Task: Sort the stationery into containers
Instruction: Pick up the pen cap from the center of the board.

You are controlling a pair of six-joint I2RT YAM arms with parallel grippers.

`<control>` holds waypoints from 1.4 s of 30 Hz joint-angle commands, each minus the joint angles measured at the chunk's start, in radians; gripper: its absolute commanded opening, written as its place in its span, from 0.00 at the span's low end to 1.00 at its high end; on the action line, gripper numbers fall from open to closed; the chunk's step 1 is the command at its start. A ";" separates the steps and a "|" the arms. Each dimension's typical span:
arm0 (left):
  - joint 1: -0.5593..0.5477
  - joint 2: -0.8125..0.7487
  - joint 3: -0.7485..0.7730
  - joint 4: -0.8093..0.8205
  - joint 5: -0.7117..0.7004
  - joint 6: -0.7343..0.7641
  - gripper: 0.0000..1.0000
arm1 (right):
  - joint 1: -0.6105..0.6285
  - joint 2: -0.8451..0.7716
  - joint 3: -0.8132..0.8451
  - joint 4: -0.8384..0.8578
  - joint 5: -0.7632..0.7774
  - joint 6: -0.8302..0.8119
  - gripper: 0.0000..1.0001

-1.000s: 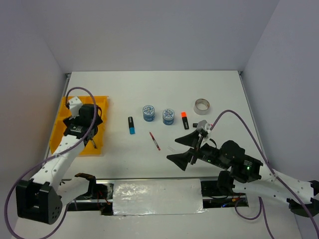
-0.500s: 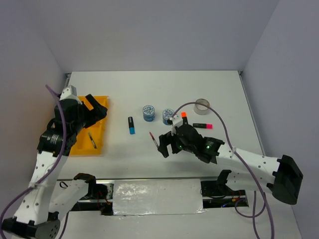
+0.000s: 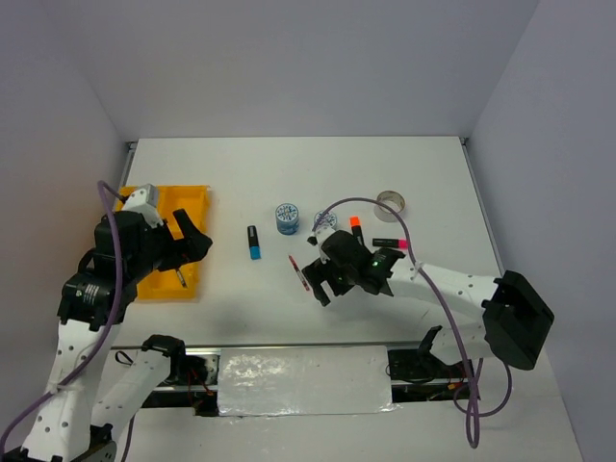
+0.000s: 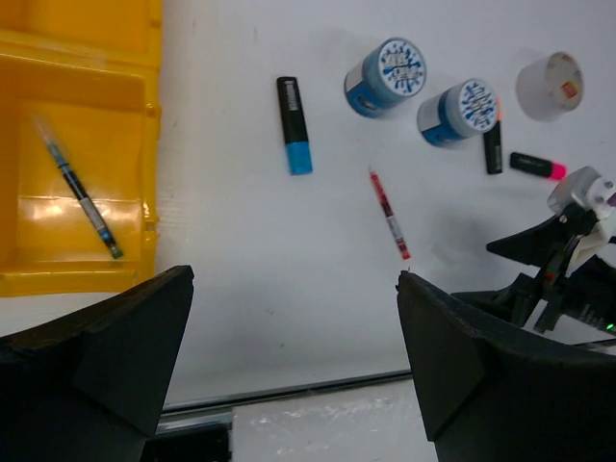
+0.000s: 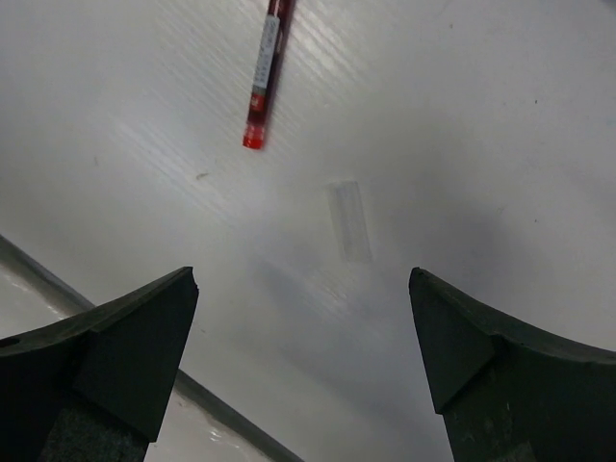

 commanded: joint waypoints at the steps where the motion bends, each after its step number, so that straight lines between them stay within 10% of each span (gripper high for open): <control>1: 0.003 -0.034 -0.012 -0.038 -0.019 0.099 0.99 | -0.004 0.048 0.054 -0.061 0.015 -0.068 0.97; 11: 0.000 -0.103 -0.117 0.007 0.038 0.196 0.99 | -0.008 0.199 0.167 -0.089 0.016 -0.166 0.63; 42: 0.001 -0.133 -0.183 0.059 0.109 0.196 0.99 | -0.061 0.389 0.186 -0.117 -0.091 -0.197 0.12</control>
